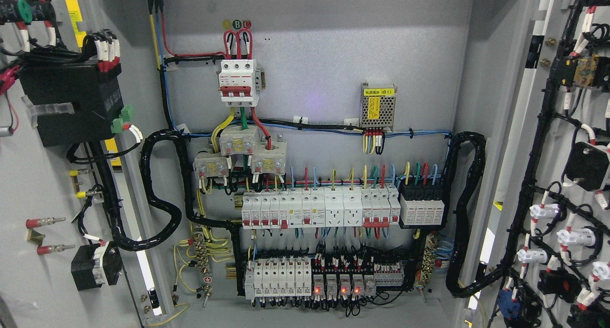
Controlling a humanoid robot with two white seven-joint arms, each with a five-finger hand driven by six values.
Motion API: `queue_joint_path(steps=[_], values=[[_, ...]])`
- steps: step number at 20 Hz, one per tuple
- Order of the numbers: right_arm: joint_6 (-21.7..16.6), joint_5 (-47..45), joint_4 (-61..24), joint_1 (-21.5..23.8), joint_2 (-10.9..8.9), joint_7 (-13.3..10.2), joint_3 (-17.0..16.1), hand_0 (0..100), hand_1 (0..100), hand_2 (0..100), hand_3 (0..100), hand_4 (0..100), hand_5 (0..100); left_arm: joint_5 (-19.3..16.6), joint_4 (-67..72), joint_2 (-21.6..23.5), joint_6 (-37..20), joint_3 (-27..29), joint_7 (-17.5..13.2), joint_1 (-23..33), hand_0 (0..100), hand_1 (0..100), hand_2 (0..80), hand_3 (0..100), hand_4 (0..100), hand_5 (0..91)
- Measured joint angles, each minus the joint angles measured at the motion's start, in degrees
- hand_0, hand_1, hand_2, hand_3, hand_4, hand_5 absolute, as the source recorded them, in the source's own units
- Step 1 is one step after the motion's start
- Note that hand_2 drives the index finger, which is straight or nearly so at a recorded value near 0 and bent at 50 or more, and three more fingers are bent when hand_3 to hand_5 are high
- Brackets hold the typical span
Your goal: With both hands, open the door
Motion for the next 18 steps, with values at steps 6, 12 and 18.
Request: queue_joint_path(steps=[6, 12, 18], values=[[1.26, -0.57, -0.19, -2.07, -0.48, -1.10, -1.73, 21, 16, 0, 0, 0, 0, 2.35, 0.50, -0.22, -0.06, 4.84, -1.50, 1.02, 0, 0, 0.0, 1, 0, 0.0], [2.92, -0.91, -0.28, -3.89, -0.66, -2.06, -2.91, 21, 16, 0, 0, 0, 0, 4.38, 1.29, -0.48, -0.08, 9.17, -3.83, 1.36, 0, 0, 0.0, 1, 0, 0.0], [3.29, -1.02, -0.30, -4.72, -0.57, -2.16, -3.86, 21, 16, 0, 0, 0, 0, 5.78, 1.95, -1.09, -0.11, 12.83, -6.45, 1.69, 0, 0, 0.0, 1, 0, 0.0]])
